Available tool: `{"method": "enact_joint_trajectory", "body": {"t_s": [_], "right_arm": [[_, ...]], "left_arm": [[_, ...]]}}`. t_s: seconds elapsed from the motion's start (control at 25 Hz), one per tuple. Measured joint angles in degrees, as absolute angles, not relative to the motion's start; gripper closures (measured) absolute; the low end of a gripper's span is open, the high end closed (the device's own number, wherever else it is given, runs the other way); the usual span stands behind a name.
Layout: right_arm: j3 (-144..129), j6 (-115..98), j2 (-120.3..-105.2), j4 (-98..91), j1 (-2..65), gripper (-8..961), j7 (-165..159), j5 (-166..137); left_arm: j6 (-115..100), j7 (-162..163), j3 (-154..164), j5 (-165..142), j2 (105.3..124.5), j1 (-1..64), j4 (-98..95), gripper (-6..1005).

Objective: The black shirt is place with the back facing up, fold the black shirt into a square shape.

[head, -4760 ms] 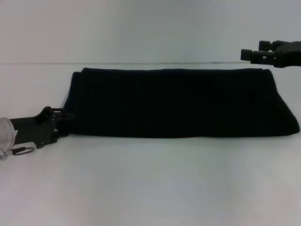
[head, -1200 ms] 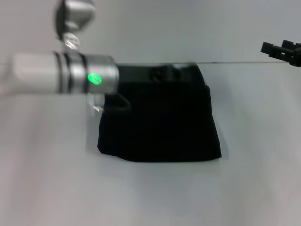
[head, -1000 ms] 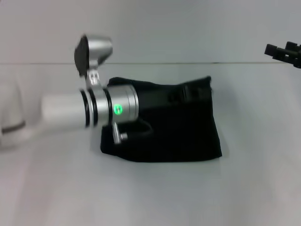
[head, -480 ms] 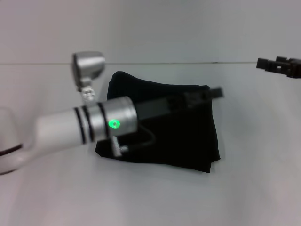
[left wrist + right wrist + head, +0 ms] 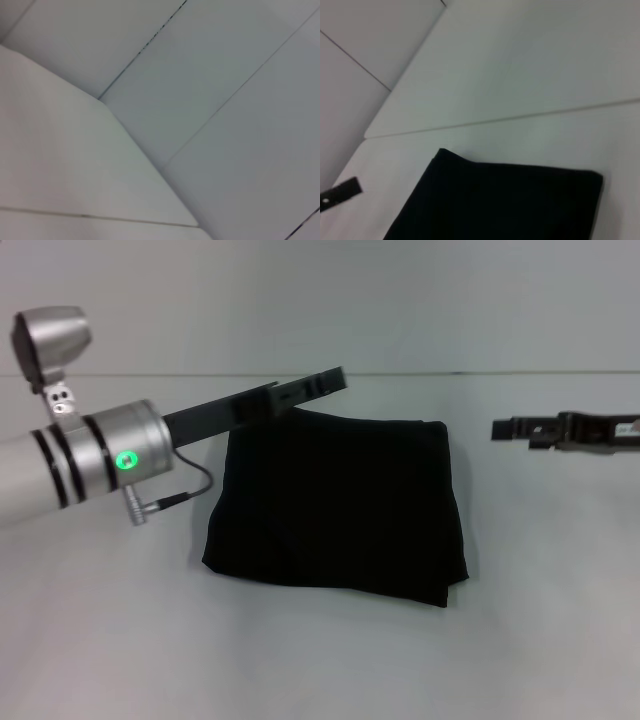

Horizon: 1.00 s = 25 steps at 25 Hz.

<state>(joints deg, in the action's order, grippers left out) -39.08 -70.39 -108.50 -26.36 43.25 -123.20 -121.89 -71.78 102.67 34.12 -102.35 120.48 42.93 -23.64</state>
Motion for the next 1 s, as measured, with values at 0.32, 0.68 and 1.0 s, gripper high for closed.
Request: {"method": "enact_joint_trajectory", "body": {"t_s": [0.32,0.68,1.0], "right_arm": [[-39.8,-62.8,-110.79,-19.9,46.6,48,-125.4,-123.1],[-39.6,-54.4,-116.18,-19.0,48.6,49,-125.5,-123.0],[-39.3,-51.6,-117.82,-17.0,49.5,137,-125.5,-123.0]], "left_arm": [[-70.6,99.9,34.1,-103.7,120.04,40.0,-27.2,50],[-68.4,98.3,34.3,-103.9,120.26,39.3,-27.4,51],[-67.6,98.2,34.1,-105.3,120.18,39.1,-27.6,51]]}}
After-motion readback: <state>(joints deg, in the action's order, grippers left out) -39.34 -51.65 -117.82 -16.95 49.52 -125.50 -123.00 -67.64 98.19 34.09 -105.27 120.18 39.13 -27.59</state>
